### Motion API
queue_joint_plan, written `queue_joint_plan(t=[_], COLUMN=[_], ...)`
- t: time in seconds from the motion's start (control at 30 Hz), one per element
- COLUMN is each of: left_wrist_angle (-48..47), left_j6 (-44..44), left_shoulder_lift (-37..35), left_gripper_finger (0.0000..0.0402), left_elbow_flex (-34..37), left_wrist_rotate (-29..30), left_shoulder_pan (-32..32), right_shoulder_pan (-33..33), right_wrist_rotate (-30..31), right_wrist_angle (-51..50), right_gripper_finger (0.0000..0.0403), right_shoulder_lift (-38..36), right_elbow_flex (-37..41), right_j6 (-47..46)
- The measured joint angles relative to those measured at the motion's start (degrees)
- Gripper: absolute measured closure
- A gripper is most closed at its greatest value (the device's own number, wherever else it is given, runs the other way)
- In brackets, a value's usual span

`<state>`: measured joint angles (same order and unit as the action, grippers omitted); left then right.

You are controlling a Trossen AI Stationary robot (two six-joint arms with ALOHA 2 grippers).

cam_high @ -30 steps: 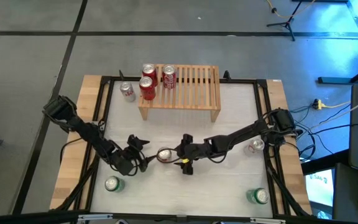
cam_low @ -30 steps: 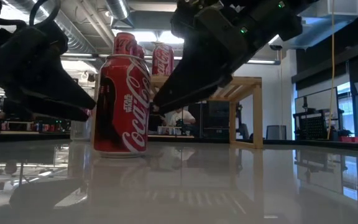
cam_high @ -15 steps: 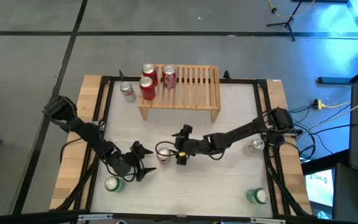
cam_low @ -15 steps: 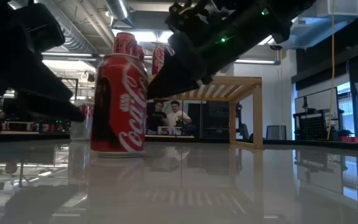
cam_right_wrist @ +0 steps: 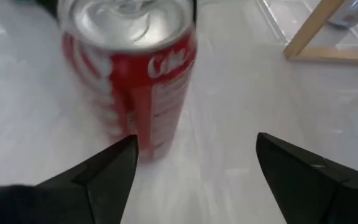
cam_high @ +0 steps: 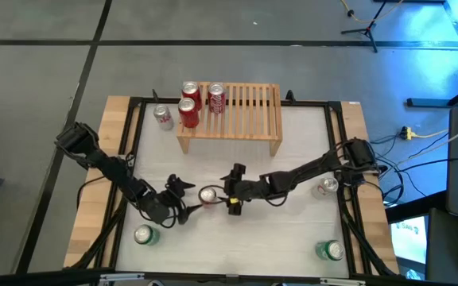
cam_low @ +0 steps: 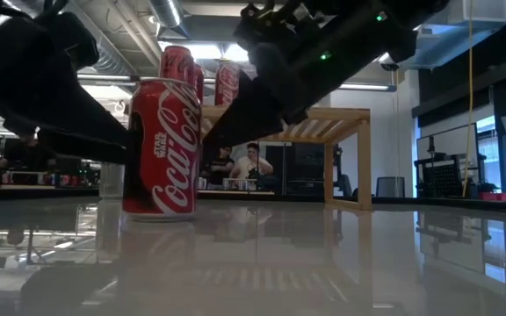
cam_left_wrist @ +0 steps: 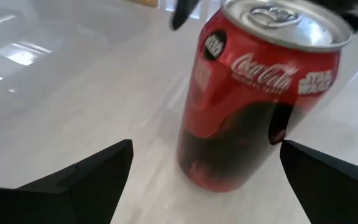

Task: Place canned beverage on shelf
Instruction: Put the red and white soda can on the shelf aligned with the other red and white soda can

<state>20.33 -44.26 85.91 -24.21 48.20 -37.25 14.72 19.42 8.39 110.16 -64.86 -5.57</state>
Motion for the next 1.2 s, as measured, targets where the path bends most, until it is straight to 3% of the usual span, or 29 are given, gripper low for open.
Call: queue_joint_plan(t=[0.33,0.5,0.6,0.8,0.9,1.2], left_wrist_angle=[-7.79,-5.45,-4.0,-2.06,-2.1,-2.85], left_j6=[-5.21,-2.83,-0.4,2.66,2.86,2.39], left_shoulder_lift=[-0.11,-0.13,-0.13,-0.09,-0.09,-0.07], left_gripper_finger=[0.0008,0.0008,0.0008,0.0008,0.0008,0.0008], left_elbow_flex=[0.04,0.04,0.04,0.04,0.04,0.04], left_wrist_rotate=[4.29,-0.2,0.63,1.13,4.23,8.86], left_shoulder_pan=[-0.11,-0.84,-1.79,-2.61,-2.67,-2.45], right_shoulder_pan=[1.6,1.25,0.76,0.63,0.7,1.16], right_wrist_rotate=[-1.32,3.82,5.52,2.61,2.38,0.51], right_wrist_angle=[-5.61,-6.58,-4.37,1.35,2.31,0.95], right_gripper_finger=[0.0077,0.0077,0.0077,0.0077,0.0077,0.0077], right_shoulder_lift=[-2.68,-2.77,-2.51,-2.0,-1.26,-0.62], right_elbow_flex=[0.0,0.0,0.0,-0.02,-0.02,-0.02], right_j6=[-0.17,0.1,1.1,1.35,1.34,-1.66])
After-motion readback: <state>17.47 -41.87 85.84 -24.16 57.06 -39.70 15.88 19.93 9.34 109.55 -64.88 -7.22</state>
